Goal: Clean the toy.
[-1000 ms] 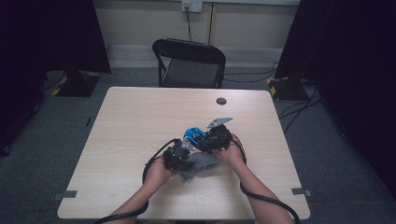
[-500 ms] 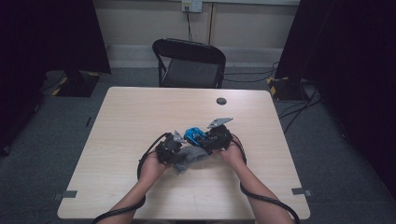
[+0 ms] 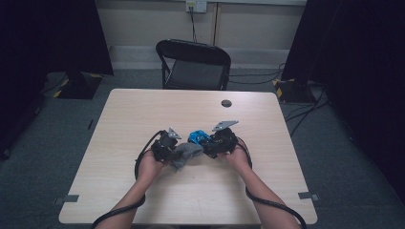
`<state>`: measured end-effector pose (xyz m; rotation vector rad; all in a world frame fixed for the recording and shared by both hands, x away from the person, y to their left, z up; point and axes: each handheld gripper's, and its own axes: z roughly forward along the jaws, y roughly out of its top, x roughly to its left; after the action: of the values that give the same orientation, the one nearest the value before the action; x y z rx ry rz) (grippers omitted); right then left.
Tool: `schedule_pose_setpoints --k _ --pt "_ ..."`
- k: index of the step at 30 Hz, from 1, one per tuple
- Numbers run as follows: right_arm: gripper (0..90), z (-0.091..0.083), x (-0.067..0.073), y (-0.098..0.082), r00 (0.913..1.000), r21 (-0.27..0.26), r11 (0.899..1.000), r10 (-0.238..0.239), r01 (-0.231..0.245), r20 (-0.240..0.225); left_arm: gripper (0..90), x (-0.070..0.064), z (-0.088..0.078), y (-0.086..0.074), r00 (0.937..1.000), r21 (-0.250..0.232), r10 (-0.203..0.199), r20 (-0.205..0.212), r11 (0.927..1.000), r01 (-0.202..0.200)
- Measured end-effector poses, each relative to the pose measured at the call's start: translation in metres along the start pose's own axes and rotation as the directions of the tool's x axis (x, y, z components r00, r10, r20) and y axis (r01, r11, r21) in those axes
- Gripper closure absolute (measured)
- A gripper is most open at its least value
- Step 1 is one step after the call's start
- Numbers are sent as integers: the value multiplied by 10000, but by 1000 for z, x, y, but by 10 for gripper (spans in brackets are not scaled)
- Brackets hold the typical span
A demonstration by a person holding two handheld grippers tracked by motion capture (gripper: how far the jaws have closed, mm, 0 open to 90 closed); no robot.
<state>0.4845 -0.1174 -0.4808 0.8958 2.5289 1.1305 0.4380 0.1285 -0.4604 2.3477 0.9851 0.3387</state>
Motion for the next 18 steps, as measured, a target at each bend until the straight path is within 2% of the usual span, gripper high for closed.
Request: schedule_pose_setpoints --k 10,18 --pt "438 0 0 0 10000 18 10000 29 -29 0 705 12 -3 -1 9991 35 -152 -400 9999 153" --pt "438 0 0 0 10000 11 10000 26 -26 -2 706 22 -4 -4 9971 -25 -492 -579 9988 491"
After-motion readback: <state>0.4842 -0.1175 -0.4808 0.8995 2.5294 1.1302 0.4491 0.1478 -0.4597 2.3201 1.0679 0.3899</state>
